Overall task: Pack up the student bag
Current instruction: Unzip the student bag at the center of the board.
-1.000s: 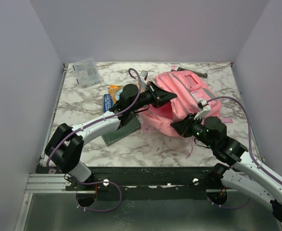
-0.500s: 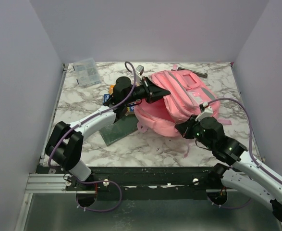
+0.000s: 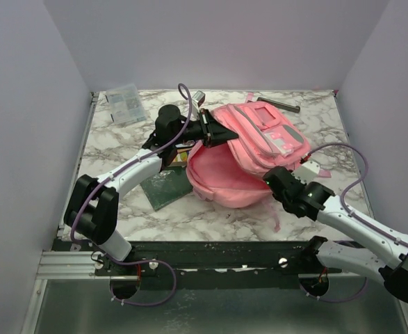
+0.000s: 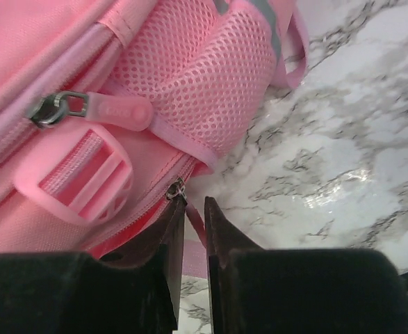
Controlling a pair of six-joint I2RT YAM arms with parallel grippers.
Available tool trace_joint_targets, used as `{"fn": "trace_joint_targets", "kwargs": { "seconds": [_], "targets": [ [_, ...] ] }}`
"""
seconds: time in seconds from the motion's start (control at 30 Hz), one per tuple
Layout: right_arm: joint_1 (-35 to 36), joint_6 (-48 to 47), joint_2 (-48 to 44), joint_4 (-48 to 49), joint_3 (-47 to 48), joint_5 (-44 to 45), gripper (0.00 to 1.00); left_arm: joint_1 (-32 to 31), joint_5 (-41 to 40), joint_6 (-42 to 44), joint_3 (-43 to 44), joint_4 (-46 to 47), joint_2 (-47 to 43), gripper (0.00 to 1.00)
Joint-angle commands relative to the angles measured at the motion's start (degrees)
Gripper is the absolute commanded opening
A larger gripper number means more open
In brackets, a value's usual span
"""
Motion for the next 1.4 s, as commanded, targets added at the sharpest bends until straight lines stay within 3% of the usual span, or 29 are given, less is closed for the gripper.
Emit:
{"fn": "trace_joint_targets", "kwargs": {
  "seconds": [0.0,0.1,0.23,0.3,0.47,0.57,0.7,0.87,1.07,1.17,1.37],
  "targets": [
    [-0.1,-9.6,-2.6,-1.9,5.3,4.4,0.23,-1.3,3.8,0.8,1.4,5.5,-1.4,0.0],
    [-0.1,-19.8,-11.0,4.9,6.0,-0.9,0.31,-3.8,3.6,1.8,1.6,5.5,0.3,0.0],
    [-0.2,-28.0,-23.9,14.2,6.8,-4.3,0.63,-8.9,4.0,2.5,4.1,5.5,4.8,0.0],
    [-0.1,-30.2,-25.5,15.5,8.7,-3.3,0.7,-11.9,3.9,2.9,5.6,5.5,7.4,0.0],
    [-0.2,-34.2,-19.2,11.3,14.6,1.5,0.76,-16.9,0.6,2.8,6.7,5.5,13.3,0.0],
    [-0.1,-35.4,-16.3,10.9,15.2,-0.6,0.76,-16.5,-1.4,5.3,5.3,5.4,13.8,0.0],
    [-0.1,-34.7,-14.9,12.5,13.2,-4.7,0.77,-14.4,-1.3,7.0,3.3,5.4,13.3,0.17],
    [-0.1,-34.6,-12.7,14.5,11.1,-8.5,0.77,-12.2,-0.4,7.3,2.0,5.3,12.4,0.19],
    [-0.1,-36.4,-7.8,13.3,12.3,-12.5,0.77,-11.2,-0.3,8.2,-1.3,5.2,9.6,0.35],
    [-0.1,-36.8,-5.7,12.5,14.1,-16.0,0.83,-10.2,0.0,10.5,-4.1,5.1,5.8,0.45],
    [-0.2,-37.7,0.5,17.4,21.1,-29.0,0.92,-4.1,2.7,14.2,-14.4,4.8,-6.9,0.74]
  ]
}}
